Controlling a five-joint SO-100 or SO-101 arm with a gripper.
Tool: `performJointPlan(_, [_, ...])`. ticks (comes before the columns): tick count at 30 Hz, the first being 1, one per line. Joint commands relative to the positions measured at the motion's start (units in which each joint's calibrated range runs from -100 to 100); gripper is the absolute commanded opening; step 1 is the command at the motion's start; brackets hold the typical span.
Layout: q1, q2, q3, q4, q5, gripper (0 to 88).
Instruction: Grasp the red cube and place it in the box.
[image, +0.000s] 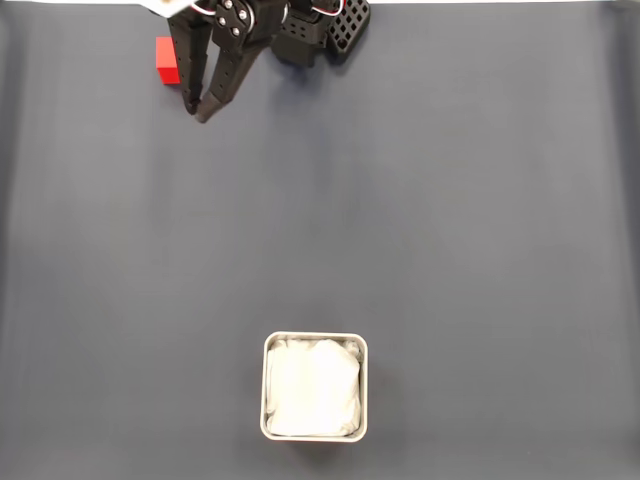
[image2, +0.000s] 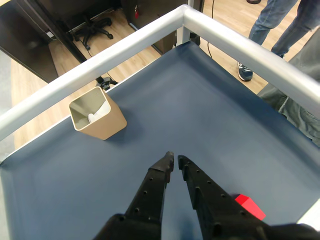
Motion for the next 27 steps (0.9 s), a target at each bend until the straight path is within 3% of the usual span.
performJointPlan(1, [1.46, -2.08, 0.19, 0.54, 0.20, 0.4])
performJointPlan(27, [11.98, -9.71, 7.58, 3.99, 1.61, 0.0])
